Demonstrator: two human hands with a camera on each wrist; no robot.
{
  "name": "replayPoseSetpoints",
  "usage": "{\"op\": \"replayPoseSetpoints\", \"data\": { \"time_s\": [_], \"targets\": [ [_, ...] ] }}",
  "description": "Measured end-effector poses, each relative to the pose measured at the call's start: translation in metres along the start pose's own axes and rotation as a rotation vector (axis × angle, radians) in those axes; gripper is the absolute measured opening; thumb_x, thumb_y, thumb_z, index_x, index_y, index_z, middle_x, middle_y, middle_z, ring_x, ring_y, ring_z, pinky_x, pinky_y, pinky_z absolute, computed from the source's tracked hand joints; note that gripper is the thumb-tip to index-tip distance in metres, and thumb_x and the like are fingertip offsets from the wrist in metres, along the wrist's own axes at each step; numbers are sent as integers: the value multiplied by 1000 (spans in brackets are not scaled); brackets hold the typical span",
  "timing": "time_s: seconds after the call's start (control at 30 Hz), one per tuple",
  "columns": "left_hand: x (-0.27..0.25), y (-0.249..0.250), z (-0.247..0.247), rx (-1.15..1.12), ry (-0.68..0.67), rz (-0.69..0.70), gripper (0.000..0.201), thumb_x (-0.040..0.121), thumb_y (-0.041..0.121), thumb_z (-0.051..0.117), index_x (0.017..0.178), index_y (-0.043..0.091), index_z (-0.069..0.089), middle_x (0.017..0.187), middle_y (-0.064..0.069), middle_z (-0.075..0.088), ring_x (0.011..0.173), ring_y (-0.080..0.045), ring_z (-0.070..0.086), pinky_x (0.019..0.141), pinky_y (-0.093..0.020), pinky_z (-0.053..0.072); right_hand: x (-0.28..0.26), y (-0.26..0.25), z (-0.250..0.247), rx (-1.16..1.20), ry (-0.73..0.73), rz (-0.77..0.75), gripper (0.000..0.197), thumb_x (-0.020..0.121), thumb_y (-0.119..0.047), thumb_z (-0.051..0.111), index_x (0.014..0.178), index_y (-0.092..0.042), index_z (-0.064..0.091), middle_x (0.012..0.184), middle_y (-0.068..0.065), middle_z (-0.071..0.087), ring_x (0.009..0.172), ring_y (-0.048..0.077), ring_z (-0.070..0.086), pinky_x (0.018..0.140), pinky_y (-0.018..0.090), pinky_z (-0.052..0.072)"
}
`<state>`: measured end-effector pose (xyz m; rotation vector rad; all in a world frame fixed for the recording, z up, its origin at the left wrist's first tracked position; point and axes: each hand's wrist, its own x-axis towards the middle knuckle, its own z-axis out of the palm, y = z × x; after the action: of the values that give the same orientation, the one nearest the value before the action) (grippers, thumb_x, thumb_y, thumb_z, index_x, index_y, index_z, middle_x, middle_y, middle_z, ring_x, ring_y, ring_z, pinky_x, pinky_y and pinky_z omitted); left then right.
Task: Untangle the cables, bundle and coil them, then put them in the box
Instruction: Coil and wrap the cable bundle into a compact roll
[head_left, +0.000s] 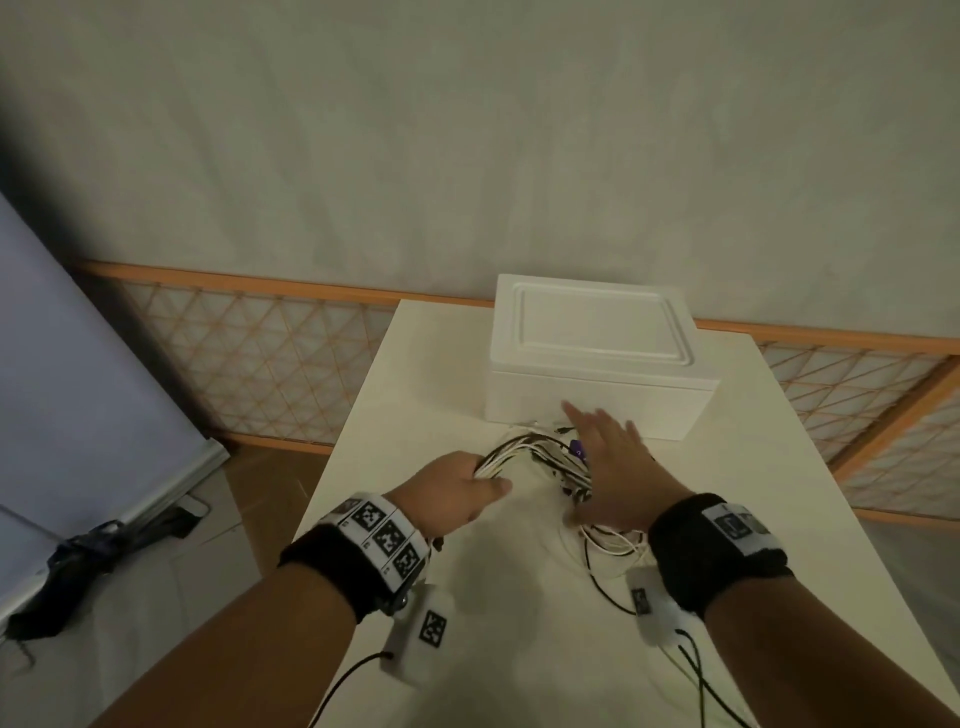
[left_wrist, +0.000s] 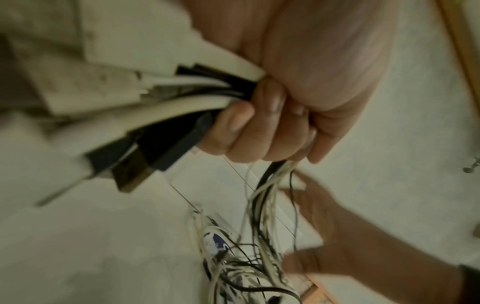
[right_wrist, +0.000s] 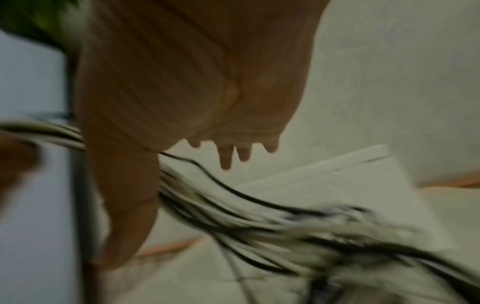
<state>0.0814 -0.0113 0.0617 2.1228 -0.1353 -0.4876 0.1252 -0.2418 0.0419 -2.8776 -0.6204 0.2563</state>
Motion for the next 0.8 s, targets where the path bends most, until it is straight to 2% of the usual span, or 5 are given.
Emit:
{"op": "replayPoseSetpoints", "data": {
  "time_s": [0.1, 0.2, 0.3, 0.53, 0.8],
  "targets": [
    [2, 12, 9, 13, -55, 71, 34, 94, 23, 55, 62, 20, 45, 51, 8, 46, 42, -3, 41, 54, -26, 35, 9, -45, 3, 104, 239, -318, 87, 68, -27, 72, 142, -23, 28, 140, 4, 45, 135, 23, 35, 116, 49, 19],
    [-2, 9, 15, -177, -115, 101, 28, 94, 20, 59, 68, 17, 48, 51, 6, 47, 45, -9, 42, 50, -23, 37, 18, -53, -1, 388, 321, -241, 24, 78, -34, 63, 94, -16, 62, 88, 5, 69, 85, 24, 66, 78, 44, 54],
    [-6, 4, 9, -310, -144, 78, 20, 92, 17, 62, 74, 15, 53, 54, 2, 53, 46, -12, 45, 49, -22, 40, 25, -47, -14, 211, 470, -219, 50, 79, -61, 43, 64, -16, 54, 59, 1, 62, 56, 25, 61, 52, 36, 50],
    [3, 12, 3, -546, -274, -18, 40, 94, 28, 58, 60, 18, 38, 45, 5, 31, 37, -6, 26, 44, -20, 24, 34, -51, -29, -105, 463, -223, 42, 88, -35, 58, 54, -23, 38, 49, -6, 44, 45, 22, 46, 46, 25, 38],
    [6, -2, 14, -473, -244, 13, 48, 83, 46, 59, 56, 12, 39, 41, 1, 38, 44, -17, 50, 76, -40, 55, 44, -54, -29, -42, 537, -223, 42, 84, -32, 65, 52, -21, 38, 48, -7, 41, 42, 22, 47, 43, 26, 42]
  ]
}}
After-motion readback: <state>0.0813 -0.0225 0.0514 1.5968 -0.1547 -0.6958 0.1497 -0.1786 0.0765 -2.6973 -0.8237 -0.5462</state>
